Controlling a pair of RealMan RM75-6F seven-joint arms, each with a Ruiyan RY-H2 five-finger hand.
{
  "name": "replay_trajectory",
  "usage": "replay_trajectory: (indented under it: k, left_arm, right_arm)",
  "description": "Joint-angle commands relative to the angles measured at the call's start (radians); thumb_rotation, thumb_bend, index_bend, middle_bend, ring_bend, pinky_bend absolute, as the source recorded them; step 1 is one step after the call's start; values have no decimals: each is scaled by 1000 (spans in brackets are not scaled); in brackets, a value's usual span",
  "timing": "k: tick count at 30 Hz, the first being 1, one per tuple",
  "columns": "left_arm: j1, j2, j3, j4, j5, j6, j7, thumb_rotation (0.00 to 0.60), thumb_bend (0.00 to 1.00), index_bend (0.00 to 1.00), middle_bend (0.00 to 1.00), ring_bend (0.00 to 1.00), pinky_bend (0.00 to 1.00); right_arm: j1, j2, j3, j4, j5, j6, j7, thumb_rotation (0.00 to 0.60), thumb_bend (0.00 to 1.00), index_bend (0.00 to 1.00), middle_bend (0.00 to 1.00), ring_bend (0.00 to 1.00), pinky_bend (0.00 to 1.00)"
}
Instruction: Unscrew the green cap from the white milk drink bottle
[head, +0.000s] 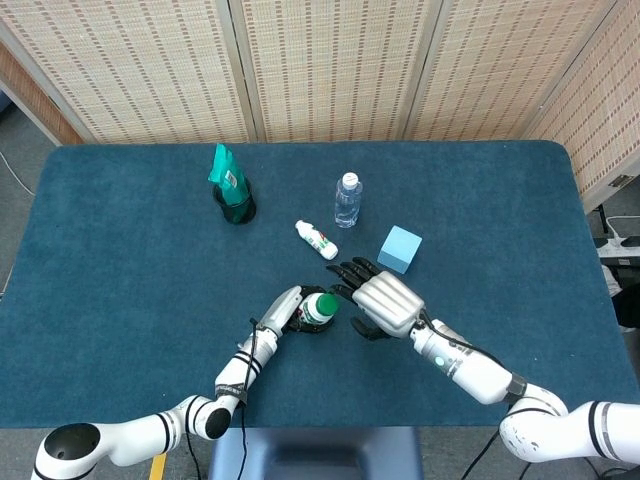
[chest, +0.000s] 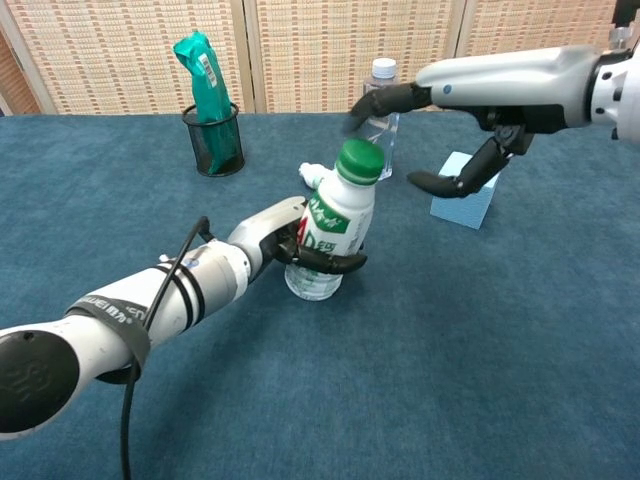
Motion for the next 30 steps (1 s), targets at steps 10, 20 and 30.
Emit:
replay_trajectory:
  k: [10, 20, 30]
  left_arm:
    - [-12, -5, 1, 34, 1, -33, -17, 600, 1000, 762, 915, 545, 228]
    - [-8, -5, 4, 44, 13, -32, -31, 600, 1000, 762, 914, 545, 227]
    - [-10, -10, 3, 52, 8, -35, -25, 600, 1000, 762, 914, 545, 227]
  right_arm:
    - [-8, 32, -2, 7, -141, -28, 163, 457, 458, 110, 0, 0, 0]
    - [-42, 23, 10, 44, -145, 47, 145, 475, 458, 87, 0, 0, 0]
    - [-28, 18, -16, 46, -89, -17, 83, 474, 458, 102, 0, 0, 0]
